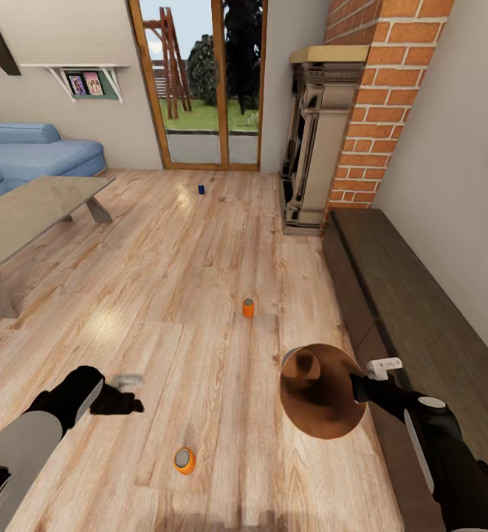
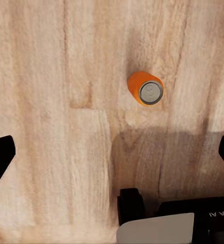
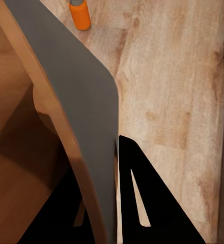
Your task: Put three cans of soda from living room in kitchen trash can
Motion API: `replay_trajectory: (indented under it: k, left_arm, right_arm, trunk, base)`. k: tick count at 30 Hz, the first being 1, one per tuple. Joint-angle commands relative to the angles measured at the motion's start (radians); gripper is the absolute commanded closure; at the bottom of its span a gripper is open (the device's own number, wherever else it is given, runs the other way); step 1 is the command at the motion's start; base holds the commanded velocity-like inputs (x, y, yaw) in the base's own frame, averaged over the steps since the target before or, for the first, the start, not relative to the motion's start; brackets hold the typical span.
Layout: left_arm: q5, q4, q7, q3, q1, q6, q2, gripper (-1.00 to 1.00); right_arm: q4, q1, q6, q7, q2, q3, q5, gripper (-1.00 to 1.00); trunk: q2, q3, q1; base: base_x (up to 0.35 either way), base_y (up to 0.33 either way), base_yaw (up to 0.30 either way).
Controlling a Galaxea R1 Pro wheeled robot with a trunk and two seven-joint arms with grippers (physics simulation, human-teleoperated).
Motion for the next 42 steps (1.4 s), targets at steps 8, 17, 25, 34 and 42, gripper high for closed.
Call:
replay_trajectory:
  k: [8,17,25,34,42]
  left_arm:
    - [0.001,-0.024,0.036,0.001,-0.003,-0.040,-0.004,-1.00]
    - [0.001,-0.032,0.040,-0.001,-0.003,-0.082,-0.021,-1.00]
    - [0.001,-0.035,0.045,-0.002,-0.003,-0.084,-0.032,-1.00]
    - [0.001,-0.036,0.045,-0.004,-0.002,-0.084,-0.034,-1.00]
    - [0.001,-0.040,0.044,-0.004,-0.002,-0.084,-0.040,-1.00]
  right_arm:
    - [-0.006,-0.002,0.058,0.007,-0.001,-0.002,-0.013,1.00]
    - [-0.025,-0.003,0.080,0.007,-0.005,-0.002,-0.013,1.00]
    - [-0.098,-0.005,0.129,0.008,-0.009,-0.002,0.017,1.00]
    - [-0.145,-0.005,0.205,0.008,-0.014,0.016,0.019,1.00]
    - [-0.156,-0.010,0.217,0.008,-0.015,0.021,0.020,1.00]
  trunk:
    - [0.000,0.000,0.000]
    - [0.000,0.000,0.000]
    - [0.000,0.000,0.000]
    - [0.000,0.000,0.000]
    - [-0.042,-0.019,0.023]
  base:
    - [0.000,0.000,0.000]
    - [0.000,0.000,0.000]
    - [0.000,0.000,0.000]
    - [0.000,0.000,0.000]
    - [0.000,0.000,0.000]
